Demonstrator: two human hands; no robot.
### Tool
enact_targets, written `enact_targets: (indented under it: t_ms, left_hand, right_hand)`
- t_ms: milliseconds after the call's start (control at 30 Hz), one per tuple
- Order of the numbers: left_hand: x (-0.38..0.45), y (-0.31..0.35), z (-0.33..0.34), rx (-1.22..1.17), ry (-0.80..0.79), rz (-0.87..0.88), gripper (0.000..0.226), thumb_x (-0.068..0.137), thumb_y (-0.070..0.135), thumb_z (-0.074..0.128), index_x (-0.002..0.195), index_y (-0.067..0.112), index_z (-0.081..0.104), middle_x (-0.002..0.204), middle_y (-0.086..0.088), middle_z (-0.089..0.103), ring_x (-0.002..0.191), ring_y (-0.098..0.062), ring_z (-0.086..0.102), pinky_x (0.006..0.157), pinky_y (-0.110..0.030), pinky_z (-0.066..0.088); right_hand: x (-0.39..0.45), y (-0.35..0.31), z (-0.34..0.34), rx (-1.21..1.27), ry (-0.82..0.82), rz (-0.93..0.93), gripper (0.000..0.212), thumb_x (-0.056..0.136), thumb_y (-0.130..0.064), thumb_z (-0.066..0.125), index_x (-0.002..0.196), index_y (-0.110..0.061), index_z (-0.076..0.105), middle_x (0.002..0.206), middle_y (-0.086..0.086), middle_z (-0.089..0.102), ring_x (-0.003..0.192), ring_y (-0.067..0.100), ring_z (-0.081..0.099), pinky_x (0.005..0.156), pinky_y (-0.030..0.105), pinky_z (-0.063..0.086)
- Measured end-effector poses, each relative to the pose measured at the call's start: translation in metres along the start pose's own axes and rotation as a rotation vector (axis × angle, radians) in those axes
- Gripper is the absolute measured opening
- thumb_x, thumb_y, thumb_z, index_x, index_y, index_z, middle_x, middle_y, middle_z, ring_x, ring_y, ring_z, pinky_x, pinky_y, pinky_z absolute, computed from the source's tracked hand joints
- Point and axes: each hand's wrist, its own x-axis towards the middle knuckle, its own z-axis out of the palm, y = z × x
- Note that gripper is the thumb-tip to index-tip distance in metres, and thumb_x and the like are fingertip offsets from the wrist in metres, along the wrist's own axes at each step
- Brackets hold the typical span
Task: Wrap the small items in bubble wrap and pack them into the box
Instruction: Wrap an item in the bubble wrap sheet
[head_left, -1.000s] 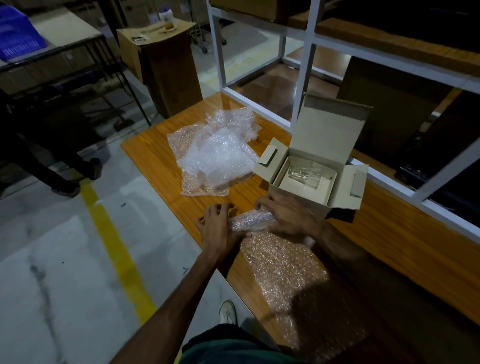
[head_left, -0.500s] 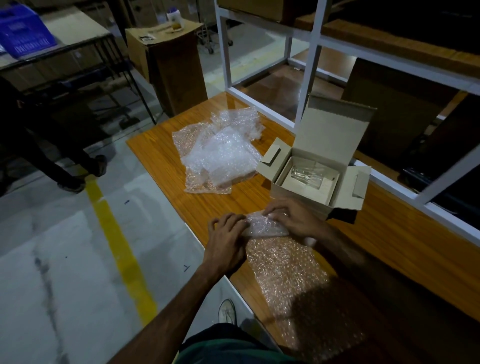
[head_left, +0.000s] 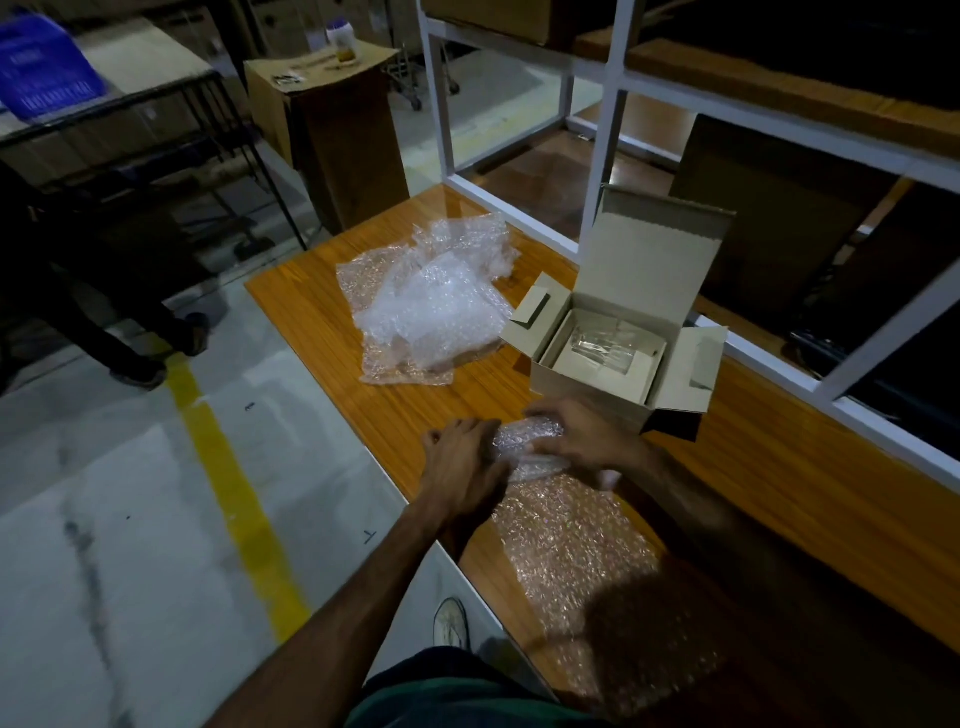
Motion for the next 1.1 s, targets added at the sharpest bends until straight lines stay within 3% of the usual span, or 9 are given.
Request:
enact_targets:
  t_ms: [133, 267, 400, 633, 733, 867, 967, 1100]
  left_hand:
    - [0.005, -0.005, -0.005, 0.07, -0.005, 0.064, 0.07, 0.096, 0.074, 0.035, 0.135, 0.022, 0.06, 0.121, -0.002, 0.065, 0.113, -0.021, 0.052, 0.103, -0.045, 0.028]
    - [0.009, 0.0, -0.009, 0.114, -0.007, 0.069, 0.068, 0.092, 0.078, 0.037, 0.126, 0.025, 0.062, 0.117, 0.001, 0.064, 0.11, -0.019, 0.05, 0.101, -0.042, 0.024]
    - [0.005, 0.004, -0.006, 0.087, 0.048, 0.037, 0.054, 0.087, 0.067, 0.054, 0.123, 0.027, 0.06, 0.12, 0.002, 0.063, 0.112, -0.018, 0.048, 0.101, -0.042, 0.024]
    - [-0.007, 0.012, -0.006, -0.042, 0.054, 0.037, 0.038, 0.091, 0.053, 0.052, 0.116, 0.024, 0.058, 0.11, 0.002, 0.065, 0.11, -0.018, 0.053, 0.103, -0.046, 0.03]
    - [-0.014, 0.014, -0.007, -0.059, 0.045, 0.049, 0.035, 0.087, 0.047, 0.054, 0.115, 0.025, 0.056, 0.107, 0.003, 0.064, 0.109, -0.014, 0.05, 0.104, -0.048, 0.03]
    - [-0.024, 0.018, -0.003, -0.098, 0.079, 0.056, 0.042, 0.093, 0.066, 0.045, 0.113, 0.03, 0.054, 0.107, 0.009, 0.062, 0.105, -0.009, 0.049, 0.098, -0.037, 0.023]
    - [-0.026, 0.023, 0.001, -0.147, 0.093, 0.024, 0.044, 0.094, 0.071, 0.043, 0.109, 0.031, 0.054, 0.102, 0.009, 0.062, 0.1, -0.01, 0.051, 0.1, -0.041, 0.027]
    - [-0.024, 0.024, 0.0, -0.168, 0.086, 0.034, 0.047, 0.089, 0.072, 0.052, 0.105, 0.029, 0.055, 0.094, 0.01, 0.057, 0.093, -0.01, 0.049, 0.098, -0.04, 0.029]
  right_hand:
    - [-0.006, 0.0, -0.005, -0.094, -0.034, -0.011, 0.058, 0.094, -0.043, 0.076, 0.146, -0.025, 0.057, 0.145, -0.002, 0.058, 0.129, 0.018, 0.053, 0.1, 0.036, 0.041]
    - [-0.006, 0.002, -0.009, -0.059, -0.071, -0.033, 0.052, 0.092, -0.039, 0.078, 0.139, -0.029, 0.059, 0.138, -0.003, 0.061, 0.119, 0.016, 0.057, 0.1, 0.04, 0.048]
    - [-0.008, 0.003, -0.011, 0.074, -0.081, 0.006, 0.044, 0.091, -0.039, 0.079, 0.13, -0.035, 0.06, 0.127, -0.009, 0.06, 0.109, 0.013, 0.061, 0.091, 0.038, 0.053]
    - [-0.011, 0.005, -0.008, 0.125, -0.107, 0.029, 0.042, 0.091, -0.023, 0.079, 0.123, -0.037, 0.057, 0.119, -0.019, 0.054, 0.106, 0.011, 0.058, 0.083, 0.033, 0.05]
    - [-0.017, 0.007, -0.006, 0.152, -0.134, 0.033, 0.046, 0.09, -0.018, 0.079, 0.124, -0.038, 0.055, 0.125, -0.016, 0.054, 0.11, 0.012, 0.059, 0.088, 0.038, 0.055]
    - [-0.031, 0.008, 0.004, 0.095, -0.059, 0.013, 0.05, 0.089, -0.021, 0.079, 0.117, -0.052, 0.052, 0.135, -0.016, 0.052, 0.116, 0.013, 0.058, 0.09, 0.046, 0.06]
    - [-0.038, 0.009, 0.011, 0.062, -0.008, -0.019, 0.052, 0.088, -0.021, 0.081, 0.119, -0.05, 0.051, 0.135, -0.02, 0.046, 0.115, 0.008, 0.054, 0.087, 0.044, 0.06]
    - [-0.042, 0.012, 0.002, 0.236, -0.063, 0.058, 0.059, 0.085, -0.029, 0.084, 0.129, -0.051, 0.051, 0.133, -0.013, 0.055, 0.11, 0.016, 0.064, 0.085, 0.048, 0.063]
